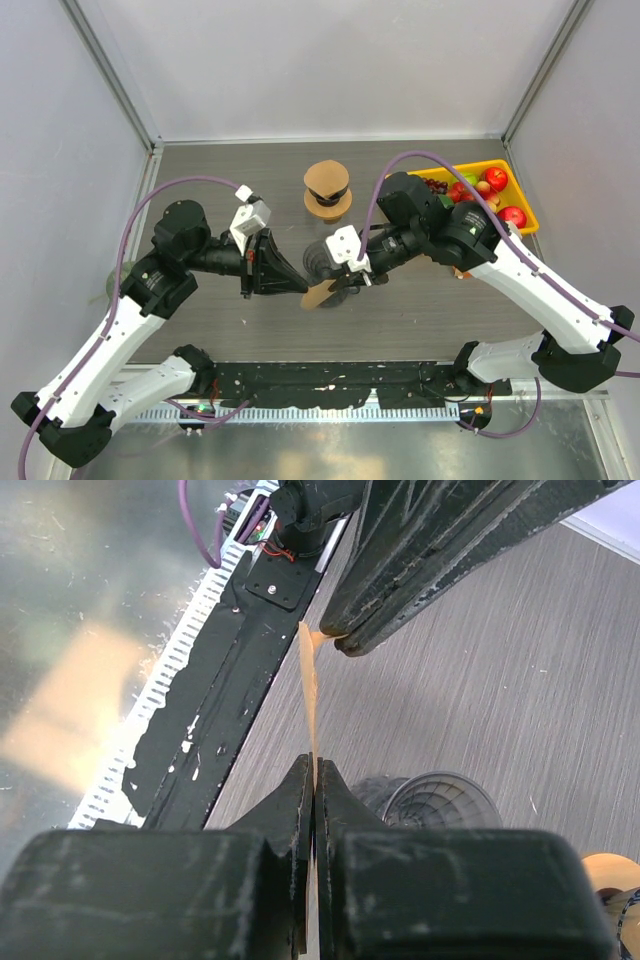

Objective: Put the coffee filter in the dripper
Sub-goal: Adjust the coffee filter.

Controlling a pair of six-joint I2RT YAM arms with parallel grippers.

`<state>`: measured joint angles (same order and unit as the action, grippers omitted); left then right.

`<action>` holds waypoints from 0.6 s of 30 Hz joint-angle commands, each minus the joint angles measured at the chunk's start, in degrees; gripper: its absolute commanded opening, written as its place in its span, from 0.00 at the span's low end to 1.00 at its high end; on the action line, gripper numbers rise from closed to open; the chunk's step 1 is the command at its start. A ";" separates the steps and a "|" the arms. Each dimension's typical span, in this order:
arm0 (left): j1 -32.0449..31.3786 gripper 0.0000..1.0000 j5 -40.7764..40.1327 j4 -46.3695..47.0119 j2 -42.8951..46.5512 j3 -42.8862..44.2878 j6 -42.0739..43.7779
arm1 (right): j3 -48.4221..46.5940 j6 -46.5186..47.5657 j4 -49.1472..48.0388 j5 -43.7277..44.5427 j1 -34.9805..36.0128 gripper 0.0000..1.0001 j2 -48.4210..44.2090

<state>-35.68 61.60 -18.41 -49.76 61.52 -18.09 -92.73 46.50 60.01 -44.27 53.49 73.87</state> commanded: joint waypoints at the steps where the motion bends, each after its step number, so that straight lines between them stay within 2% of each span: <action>1: -0.26 0.00 -2.01 0.75 0.10 0.45 -0.20 | -1.93 -1.14 -2.26 -0.73 0.29 0.05 -0.74; 18: -1.23 0.00 -4.91 0.83 -1.22 0.27 -0.37 | -2.37 -7.92 -8.06 -0.29 0.38 0.05 1.28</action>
<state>-36.69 58.02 -18.65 -50.63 61.52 -18.02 -92.79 40.34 55.18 -44.16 53.54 74.72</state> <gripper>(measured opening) 0.011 0.057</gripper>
